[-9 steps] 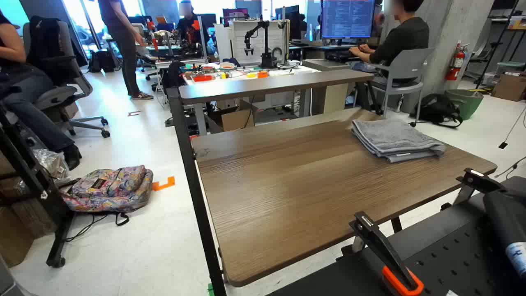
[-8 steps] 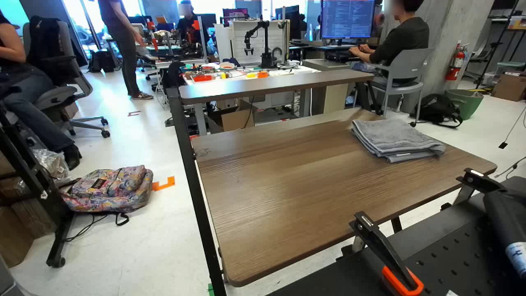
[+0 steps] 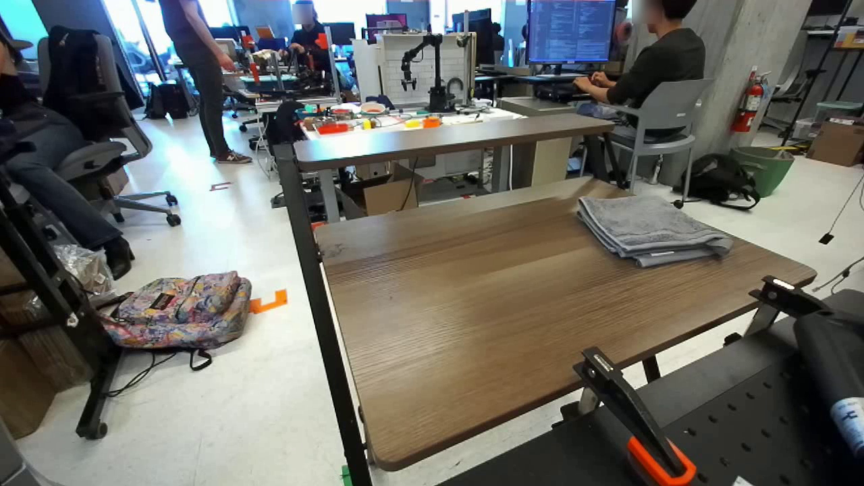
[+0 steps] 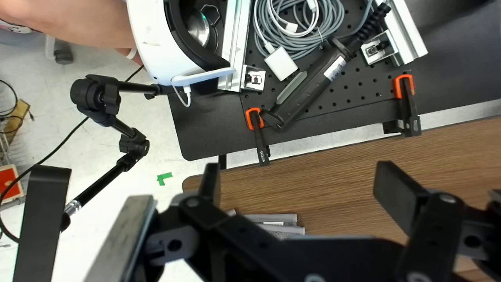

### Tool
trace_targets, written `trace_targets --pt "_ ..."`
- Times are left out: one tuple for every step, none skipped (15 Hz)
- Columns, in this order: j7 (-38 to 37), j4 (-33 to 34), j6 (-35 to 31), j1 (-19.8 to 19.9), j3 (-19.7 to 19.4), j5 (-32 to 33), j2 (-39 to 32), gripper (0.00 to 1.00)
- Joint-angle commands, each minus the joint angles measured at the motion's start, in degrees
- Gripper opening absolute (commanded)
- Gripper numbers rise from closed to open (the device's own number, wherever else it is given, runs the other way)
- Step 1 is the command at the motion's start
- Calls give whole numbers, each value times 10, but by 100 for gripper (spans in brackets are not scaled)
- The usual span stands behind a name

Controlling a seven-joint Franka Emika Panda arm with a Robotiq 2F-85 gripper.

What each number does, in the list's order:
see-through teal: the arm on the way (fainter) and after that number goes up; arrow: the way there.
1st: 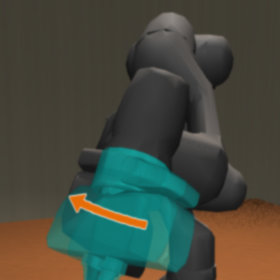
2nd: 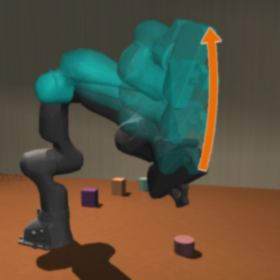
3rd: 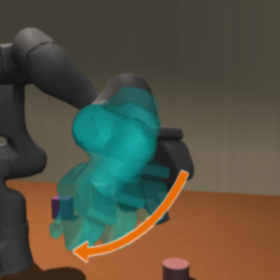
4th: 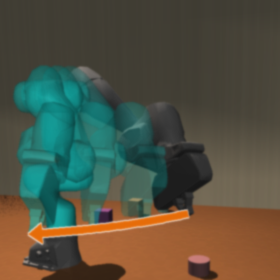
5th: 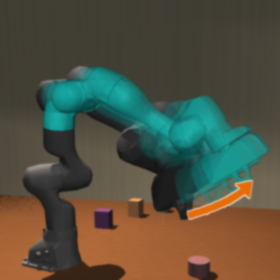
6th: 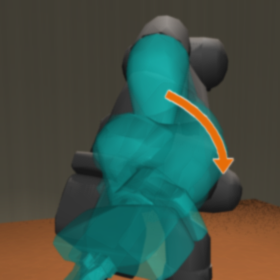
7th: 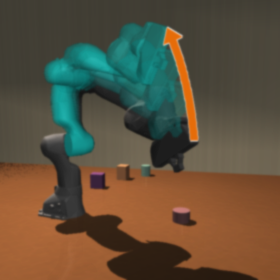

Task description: Move the grey towel to the left.

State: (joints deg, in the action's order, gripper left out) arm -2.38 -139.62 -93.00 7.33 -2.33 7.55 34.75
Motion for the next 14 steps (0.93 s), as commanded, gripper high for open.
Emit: trace_targets --pt "-3 1 1 -7 -5 2 0 100" --pt "-3 1 1 -7 -5 2 0 100" --pt "-3 1 1 -7 -5 2 0 100" --pt "-3 1 1 -7 -5 2 0 100" --pt "-3 1 1 -7 -5 2 0 100" --pt "-3 1 1 -7 -5 2 0 100" --pt "-12 2 -15 -6 -5 -2 -10 100" --pt "-19 3 -24 -6 -4 -5 -18 100" --pt "-30 3 -40 -5 -3 -10 -32 100" --pt "-39 2 -59 -5 -2 -14 -43 100" --pt "-49 -2 -89 -6 -1 -16 -59 100" --pt "-62 -4 -116 -6 1 -19 -76 100" --pt "-72 -6 -151 -7 2 -25 -97 100" --pt "-81 -7 -183 -8 3 -30 -118 100"
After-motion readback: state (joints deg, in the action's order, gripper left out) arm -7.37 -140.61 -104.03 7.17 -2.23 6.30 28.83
